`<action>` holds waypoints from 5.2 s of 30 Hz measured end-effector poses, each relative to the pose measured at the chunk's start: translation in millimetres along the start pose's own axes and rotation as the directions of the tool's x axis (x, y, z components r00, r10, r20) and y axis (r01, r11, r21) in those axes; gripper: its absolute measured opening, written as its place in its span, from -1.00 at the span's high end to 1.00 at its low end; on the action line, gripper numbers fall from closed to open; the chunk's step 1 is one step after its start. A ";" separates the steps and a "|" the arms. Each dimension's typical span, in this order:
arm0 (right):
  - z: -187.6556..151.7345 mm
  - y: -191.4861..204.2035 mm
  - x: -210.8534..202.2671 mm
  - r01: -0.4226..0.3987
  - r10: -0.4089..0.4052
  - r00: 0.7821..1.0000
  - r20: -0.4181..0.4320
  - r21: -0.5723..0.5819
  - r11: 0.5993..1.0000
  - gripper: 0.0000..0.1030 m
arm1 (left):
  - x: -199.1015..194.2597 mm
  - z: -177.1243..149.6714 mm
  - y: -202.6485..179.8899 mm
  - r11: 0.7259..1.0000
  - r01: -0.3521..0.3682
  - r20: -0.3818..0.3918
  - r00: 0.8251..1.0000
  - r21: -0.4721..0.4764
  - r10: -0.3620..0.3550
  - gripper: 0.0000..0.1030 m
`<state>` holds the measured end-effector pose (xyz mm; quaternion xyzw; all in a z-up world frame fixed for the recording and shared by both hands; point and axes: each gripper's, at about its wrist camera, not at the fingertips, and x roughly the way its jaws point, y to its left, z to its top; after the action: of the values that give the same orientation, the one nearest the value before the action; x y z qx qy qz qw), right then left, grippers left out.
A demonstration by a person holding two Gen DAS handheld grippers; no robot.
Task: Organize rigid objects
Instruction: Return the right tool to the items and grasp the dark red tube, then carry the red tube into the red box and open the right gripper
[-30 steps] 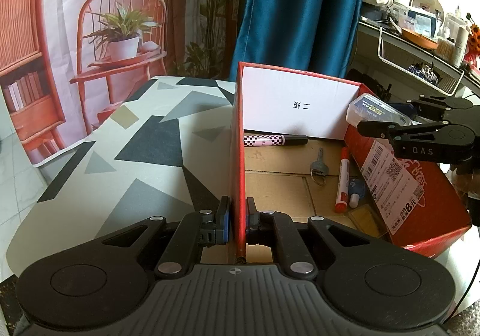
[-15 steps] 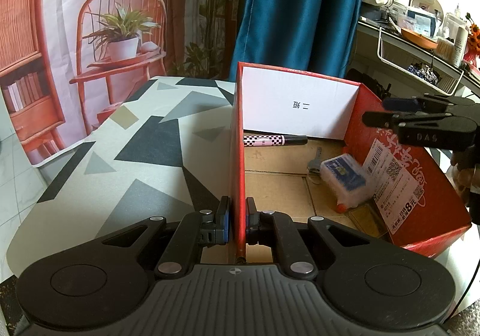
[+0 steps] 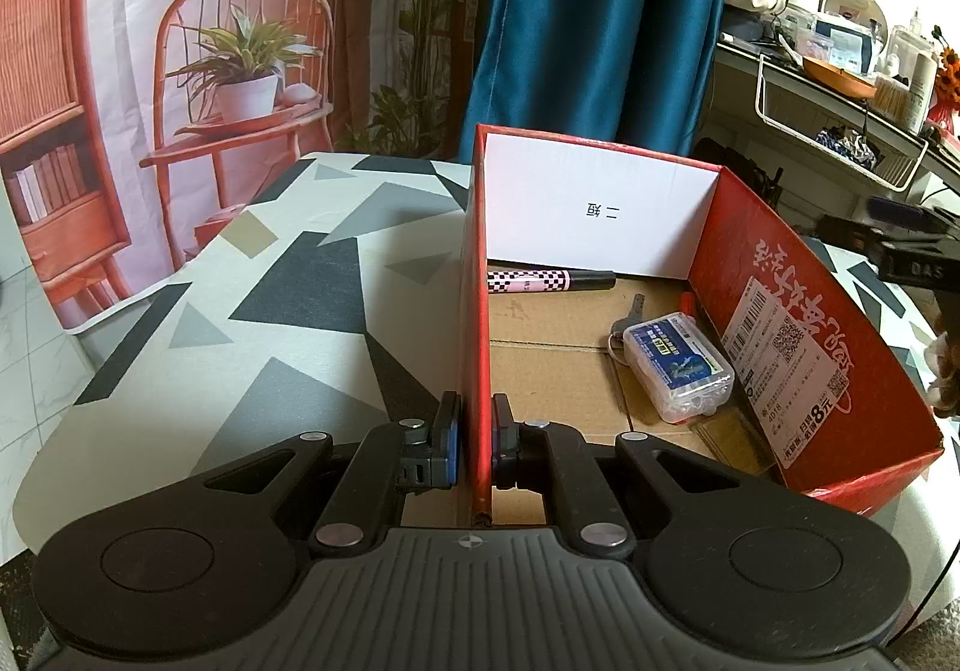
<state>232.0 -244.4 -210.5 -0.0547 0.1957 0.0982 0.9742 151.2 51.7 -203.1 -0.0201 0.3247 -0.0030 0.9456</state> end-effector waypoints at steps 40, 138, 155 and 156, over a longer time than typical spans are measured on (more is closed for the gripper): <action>-112.7 -82.6 51.9 0.067 -0.008 0.921 -0.388 0.138 0.988 -0.92 | 1.6 0.2 1.7 1.000 -0.008 -0.003 1.000 0.002 0.008 0.81; 15.7 17.4 10.6 -0.185 0.181 0.980 -0.080 -0.048 0.982 -0.92 | -9.2 -4.3 3.9 0.999 0.026 0.053 0.998 -0.021 -0.025 0.80; 14.1 73.8 60.5 -0.213 0.140 0.965 -0.221 -0.357 0.909 -0.92 | -9.4 -3.8 3.4 0.999 0.029 0.053 0.998 -0.022 -0.028 0.80; 13.0 74.2 61.0 -0.205 0.129 0.966 -0.225 -0.357 0.911 -0.92 | -9.3 -3.9 3.6 0.999 0.029 0.053 0.998 -0.022 -0.027 0.80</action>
<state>276.1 -159.9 -227.5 -0.2336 0.2722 0.2114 0.9092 141.4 55.4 -200.6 -0.0354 0.2993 -0.0119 0.9534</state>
